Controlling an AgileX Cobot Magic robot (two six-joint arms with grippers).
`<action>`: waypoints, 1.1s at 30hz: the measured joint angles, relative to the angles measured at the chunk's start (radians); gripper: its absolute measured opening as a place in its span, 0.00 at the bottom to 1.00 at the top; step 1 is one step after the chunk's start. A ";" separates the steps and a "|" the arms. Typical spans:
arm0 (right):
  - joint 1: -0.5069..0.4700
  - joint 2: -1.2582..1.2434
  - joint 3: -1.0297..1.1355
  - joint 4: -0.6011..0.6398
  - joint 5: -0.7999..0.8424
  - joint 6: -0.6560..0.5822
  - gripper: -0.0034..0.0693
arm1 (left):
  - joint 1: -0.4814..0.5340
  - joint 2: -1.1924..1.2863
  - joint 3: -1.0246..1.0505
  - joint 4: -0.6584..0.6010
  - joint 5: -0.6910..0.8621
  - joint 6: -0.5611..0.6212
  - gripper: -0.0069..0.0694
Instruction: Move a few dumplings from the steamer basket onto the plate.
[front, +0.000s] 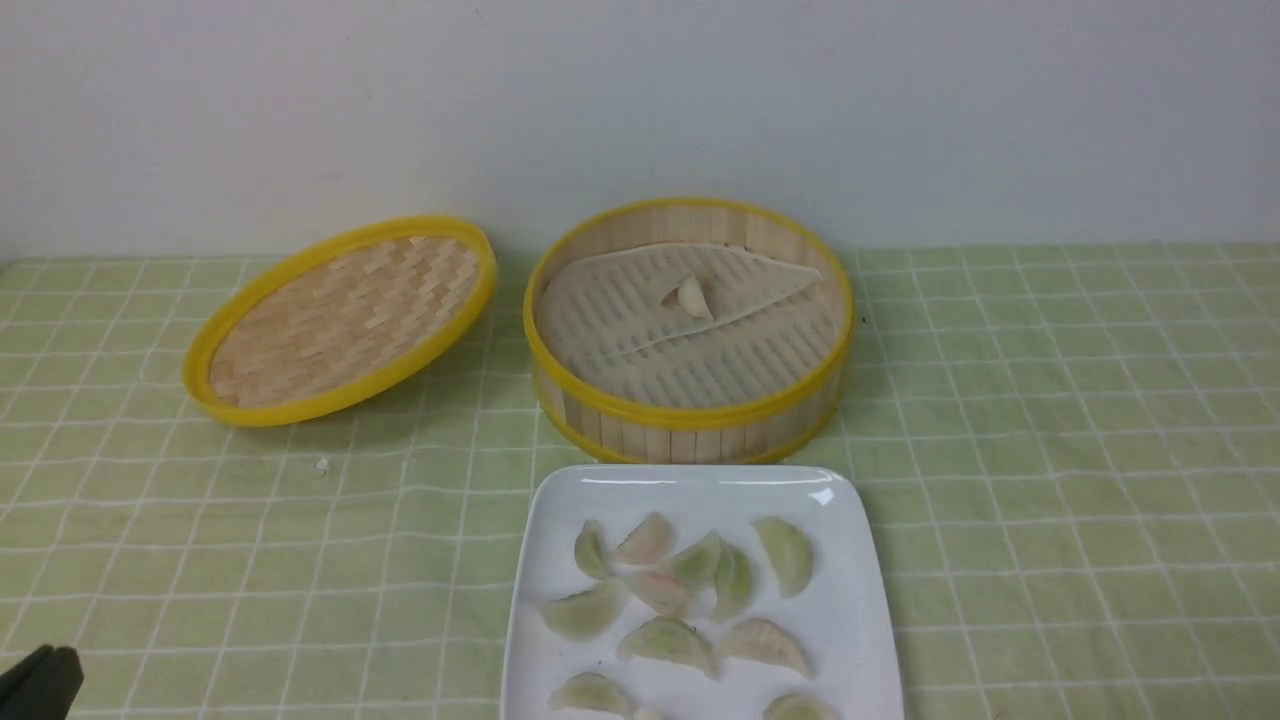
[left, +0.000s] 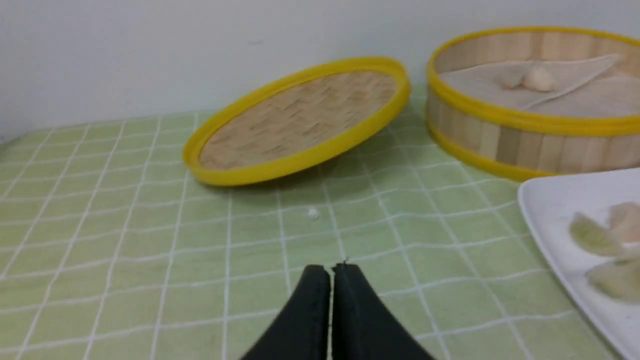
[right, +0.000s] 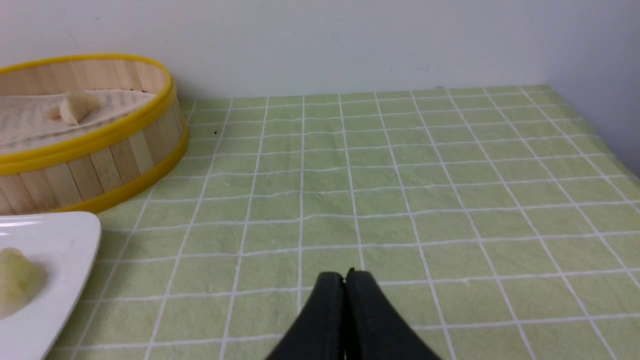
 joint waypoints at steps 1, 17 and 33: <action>0.000 0.000 0.000 0.000 0.000 0.000 0.03 | 0.003 -0.005 0.005 0.000 0.000 0.000 0.08; 0.000 0.000 0.000 0.000 0.001 0.000 0.03 | 0.021 -0.037 0.034 -0.001 0.101 0.003 0.08; 0.000 0.000 0.000 0.000 0.001 0.000 0.03 | 0.021 -0.037 0.034 -0.001 0.101 0.005 0.08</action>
